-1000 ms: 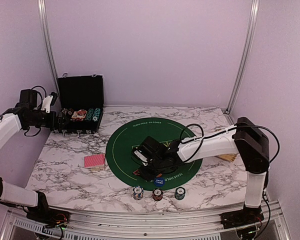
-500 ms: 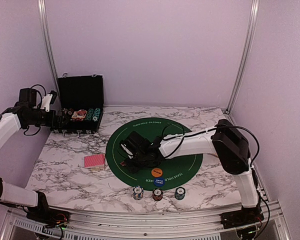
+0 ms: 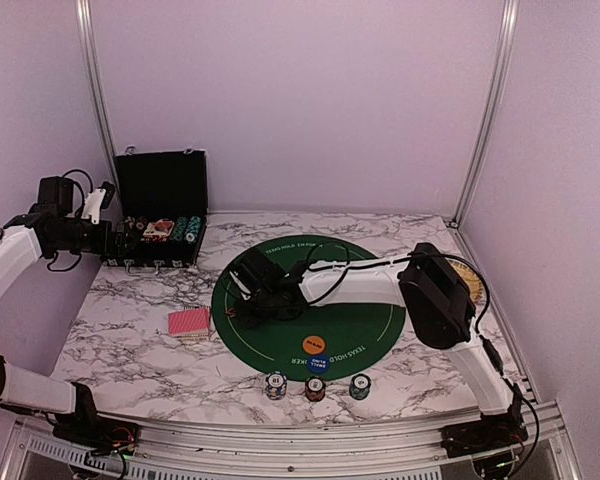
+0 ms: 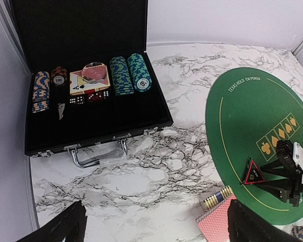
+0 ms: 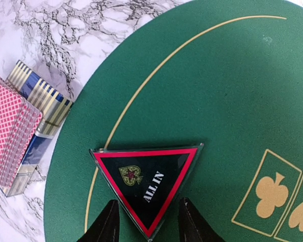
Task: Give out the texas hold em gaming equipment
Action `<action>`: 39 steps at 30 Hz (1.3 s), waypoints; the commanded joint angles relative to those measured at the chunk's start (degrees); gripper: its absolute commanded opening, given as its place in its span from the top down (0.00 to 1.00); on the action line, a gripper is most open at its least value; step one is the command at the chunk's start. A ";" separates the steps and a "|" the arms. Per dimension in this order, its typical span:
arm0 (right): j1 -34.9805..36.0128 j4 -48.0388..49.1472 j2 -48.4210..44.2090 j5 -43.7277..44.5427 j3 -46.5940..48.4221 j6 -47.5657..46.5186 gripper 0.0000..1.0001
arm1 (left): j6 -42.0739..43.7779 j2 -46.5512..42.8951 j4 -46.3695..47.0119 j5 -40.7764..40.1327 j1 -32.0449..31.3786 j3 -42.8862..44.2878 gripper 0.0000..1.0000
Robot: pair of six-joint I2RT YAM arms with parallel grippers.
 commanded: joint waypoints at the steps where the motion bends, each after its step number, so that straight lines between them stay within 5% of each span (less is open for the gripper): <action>1: -1.35 -1.92 -3.62 0.20 1.28 -0.41 0.50 | 0.81 -1.34 -2.13 1.26 0.15 1.05 0.01; 13: -2.24 -3.26 -25.33 4.30 -27.99 4.14 0.10 | 0.74 -0.56 -2.61 2.89 0.16 1.63 0.01; 24: -1.26 -3.52 -32.22 3.58 -40.35 7.08 0.07 | 1.42 -0.49 -4.19 3.44 0.15 2.28 0.01; 39: 1.03 -2.75 -28.20 4.10 -39.05 7.19 0.27 | 1.70 -0.39 -4.75 3.94 0.11 2.81 0.01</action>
